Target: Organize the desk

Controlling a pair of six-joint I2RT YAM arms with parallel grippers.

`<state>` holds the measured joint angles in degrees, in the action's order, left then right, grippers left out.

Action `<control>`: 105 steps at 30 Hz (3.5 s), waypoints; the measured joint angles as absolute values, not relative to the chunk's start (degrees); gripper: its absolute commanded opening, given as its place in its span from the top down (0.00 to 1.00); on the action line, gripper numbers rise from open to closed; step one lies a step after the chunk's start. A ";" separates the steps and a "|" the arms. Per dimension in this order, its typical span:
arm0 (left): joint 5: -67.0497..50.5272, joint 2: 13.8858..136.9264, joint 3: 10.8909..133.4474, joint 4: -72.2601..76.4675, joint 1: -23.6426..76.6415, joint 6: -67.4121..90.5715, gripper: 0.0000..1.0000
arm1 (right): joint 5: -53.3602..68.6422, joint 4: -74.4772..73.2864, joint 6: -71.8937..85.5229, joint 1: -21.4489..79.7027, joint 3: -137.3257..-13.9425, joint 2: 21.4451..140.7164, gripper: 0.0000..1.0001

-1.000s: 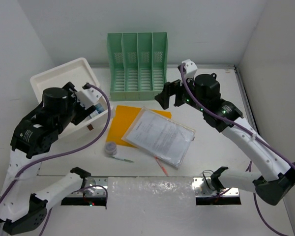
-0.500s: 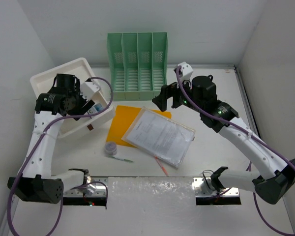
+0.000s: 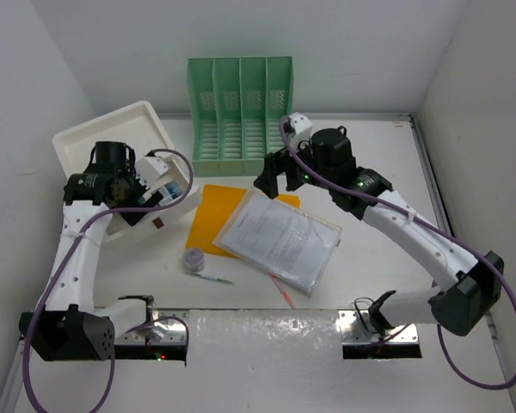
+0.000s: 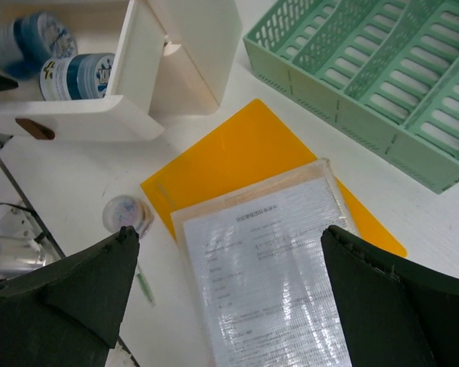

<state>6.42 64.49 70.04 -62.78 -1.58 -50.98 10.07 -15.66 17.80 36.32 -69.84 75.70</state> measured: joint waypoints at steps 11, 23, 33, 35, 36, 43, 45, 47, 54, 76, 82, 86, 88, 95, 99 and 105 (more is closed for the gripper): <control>3.25 66.35 85.23 -63.72 -4.25 -50.24 0.02 | 7.40 -17.28 12.21 44.75 -75.77 81.65 0.04; -18.28 88.38 107.96 -62.87 -30.33 -40.18 0.13 | -10.59 13.45 6.61 67.59 -56.10 87.42 0.41; -17.19 84.62 91.46 -50.46 -32.73 -29.67 0.12 | -9.34 24.64 10.31 69.14 -69.32 107.42 0.57; -16.84 83.90 89.43 -48.40 -32.73 -28.60 0.12 | -9.45 25.89 11.81 69.14 -73.41 110.48 0.61; -16.80 83.66 88.29 -47.24 -32.73 -28.16 0.12 | -9.82 26.61 12.53 69.14 -75.16 111.83 0.62; -18.92 81.71 81.08 -37.95 -33.01 -25.98 0.16 | -13.21 24.32 15.55 70.19 -84.23 118.96 0.70; -19.86 81.23 79.46 -35.42 -33.28 -25.41 0.18 | -14.35 23.00 16.03 70.67 -86.17 120.44 0.72; -20.64 80.60 77.62 -32.64 -33.52 -24.77 0.19 | -15.46 21.65 16.53 70.94 -88.09 121.58 0.74; -21.74 77.62 71.07 -24.03 -34.24 -22.09 0.44 | -18.61 21.32 16.47 71.22 -89.36 122.98 0.79; -23.62 76.95 66.74 -16.73 -35.18 -20.47 1.00 | -21.65 19.70 13.89 69.23 -99.92 128.16 1.00; -23.99 76.97 66.50 -16.05 -35.31 -20.56 1.00 | -14.68 16.80 15.62 66.78 -101.27 128.64 1.00; -23.99 77.36 66.87 -16.01 -35.27 -20.75 1.00 | -7.73 14.31 13.34 64.14 -101.30 128.62 1.00; -23.97 77.71 67.55 -16.64 -35.27 -21.02 1.00 | -4.89 11.70 10.52 63.22 -102.02 128.55 1.00; -24.08 78.87 69.47 -18.68 -35.24 -22.44 1.00 | 0.64 1.61 1.04 61.47 -107.81 128.53 1.00; -24.29 79.70 70.67 -19.79 -35.18 -23.16 1.00 | 2.61 -2.15 -3.81 60.29 -108.16 127.66 0.82; -24.36 79.90 71.00 -20.10 -35.20 -23.33 1.00 | 1.54 -4.71 -9.19 57.10 -99.61 117.86 0.65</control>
